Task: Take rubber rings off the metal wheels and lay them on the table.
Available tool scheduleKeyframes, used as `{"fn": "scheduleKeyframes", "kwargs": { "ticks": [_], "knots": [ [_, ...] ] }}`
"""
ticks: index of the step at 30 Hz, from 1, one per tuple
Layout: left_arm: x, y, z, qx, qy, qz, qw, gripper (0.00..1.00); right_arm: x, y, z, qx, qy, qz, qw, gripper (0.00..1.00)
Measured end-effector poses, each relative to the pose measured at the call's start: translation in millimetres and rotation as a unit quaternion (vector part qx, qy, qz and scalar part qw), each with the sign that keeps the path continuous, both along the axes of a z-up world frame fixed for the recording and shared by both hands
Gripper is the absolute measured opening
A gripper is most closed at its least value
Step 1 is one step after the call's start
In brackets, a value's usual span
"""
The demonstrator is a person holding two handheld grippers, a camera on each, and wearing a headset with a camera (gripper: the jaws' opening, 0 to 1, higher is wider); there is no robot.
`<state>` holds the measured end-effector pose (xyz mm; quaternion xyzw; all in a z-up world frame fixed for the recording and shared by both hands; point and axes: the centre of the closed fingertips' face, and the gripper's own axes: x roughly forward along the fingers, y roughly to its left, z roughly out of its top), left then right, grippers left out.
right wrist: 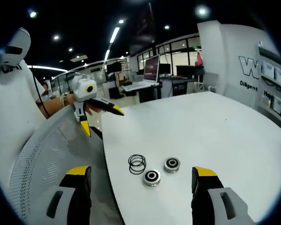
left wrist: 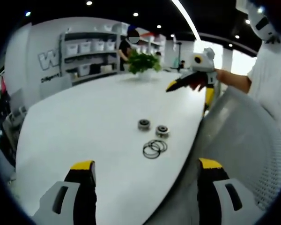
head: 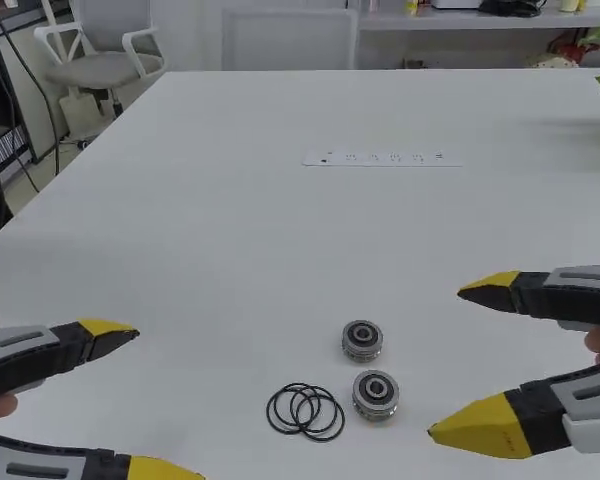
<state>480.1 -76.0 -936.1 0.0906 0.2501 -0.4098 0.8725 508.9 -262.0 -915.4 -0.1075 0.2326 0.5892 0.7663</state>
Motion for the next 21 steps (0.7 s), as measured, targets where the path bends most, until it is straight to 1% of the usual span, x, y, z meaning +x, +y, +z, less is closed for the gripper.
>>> {"fn": "scheduleKeyframes", "kwargs": {
  "ticks": [3, 7, 13, 18, 21],
  "knots": [
    [0.0, 3.9, 2.0, -0.003, -0.003, 0.008, 1.0, 0.91, 0.1, -8.2, 1.8, 0.015, -0.001, -0.017, 0.9997, 0.91],
    [-1.2, 6.8, 2.4, -0.004, -0.005, 0.015, 0.9999, 0.91, 1.7, -17.7, 1.0, 0.035, 0.005, -0.046, 0.9983, 0.93],
    [-2.2, 13.7, 3.5, -0.009, -0.009, 0.029, 0.9995, 0.92, -0.2, -27.6, -9.0, 0.039, 0.013, -0.073, 0.9965, 0.99],
    [-0.6, 23.8, 2.5, -0.009, -0.012, 0.048, 0.9987, 0.93, -2.9, -38.3, -17.3, 0.043, 0.025, -0.098, 0.9939, 0.99],
    [-1.6, 25.2, 2.5, -0.012, -0.009, 0.053, 0.9985, 0.94, -3.6, -46.3, -22.2, 0.04, 0.032, -0.113, 0.9923, 0.99]
  ]
}}
